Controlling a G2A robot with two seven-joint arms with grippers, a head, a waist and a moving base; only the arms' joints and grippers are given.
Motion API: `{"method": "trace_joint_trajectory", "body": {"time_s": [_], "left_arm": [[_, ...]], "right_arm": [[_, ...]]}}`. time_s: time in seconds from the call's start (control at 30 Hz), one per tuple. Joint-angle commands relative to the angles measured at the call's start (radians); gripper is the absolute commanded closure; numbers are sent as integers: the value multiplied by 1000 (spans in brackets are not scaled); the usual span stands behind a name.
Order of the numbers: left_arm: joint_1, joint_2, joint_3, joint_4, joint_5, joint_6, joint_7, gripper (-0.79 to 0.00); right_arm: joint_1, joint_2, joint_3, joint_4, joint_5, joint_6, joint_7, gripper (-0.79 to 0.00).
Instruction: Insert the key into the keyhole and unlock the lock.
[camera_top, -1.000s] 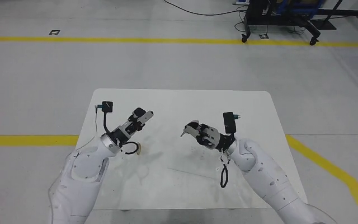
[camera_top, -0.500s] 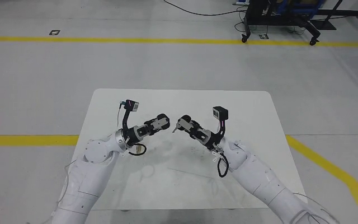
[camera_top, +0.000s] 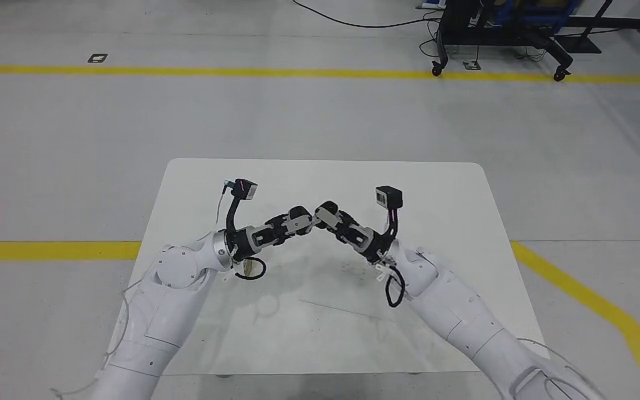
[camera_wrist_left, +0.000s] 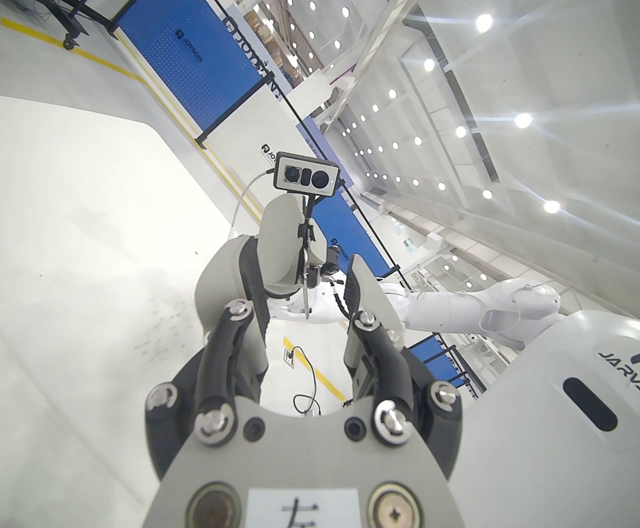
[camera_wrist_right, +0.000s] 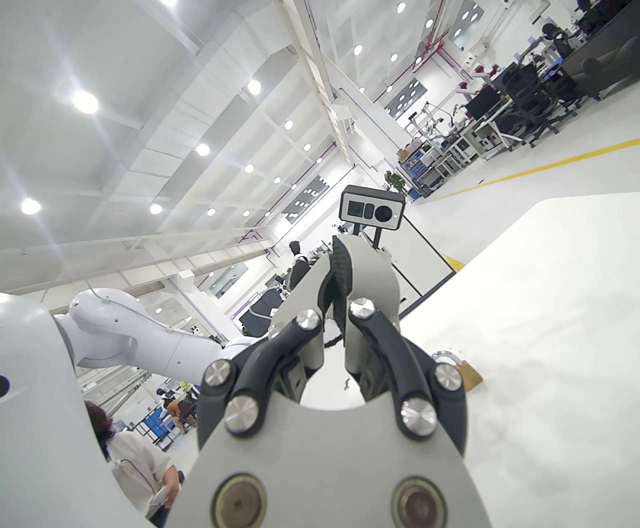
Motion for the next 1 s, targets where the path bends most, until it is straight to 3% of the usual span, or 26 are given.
{"method": "trace_joint_trajectory", "body": {"time_s": [0.0, 0.23, 0.47, 0.6, 0.67, 0.87, 0.9, 0.93, 0.97], "left_arm": [[-2, 1, 0, 1, 4, -1, -2, -351], [-9, 5, 13, 3, 45, -14, -5, -326], [-17, 7, 28, 8, 57, -6, -2, -219], [-20, 7, 34, 8, 74, 3, 15, -114], [-20, 8, 34, 8, 79, 7, 30, 0], [-14, 9, 35, -2, 110, 17, 80, 0], [-13, 10, 34, -3, 112, 17, 87, 0], [-12, 10, 32, -5, 115, 15, 95, 0], [-10, 11, 28, -8, 121, 13, 106, 0]], "right_arm": [[5, -5, 1, 10, 3, 0, 4, 0], [10, -16, 35, 47, -48, 0, -32, 0], [5, -27, 55, 62, -128, 0, -69, 0], [4, -35, 55, 67, -150, 0, -80, 0], [3, -38, 56, 69, -154, 0, -81, 0], [-8, -41, 70, 61, -179, 0, -78, 0], [-12, -41, 71, 56, -181, 0, -72, -357], [-14, -41, 72, 53, -181, 0, -69, -785], [-14, -41, 72, 53, -181, 0, -69, -785]]}}
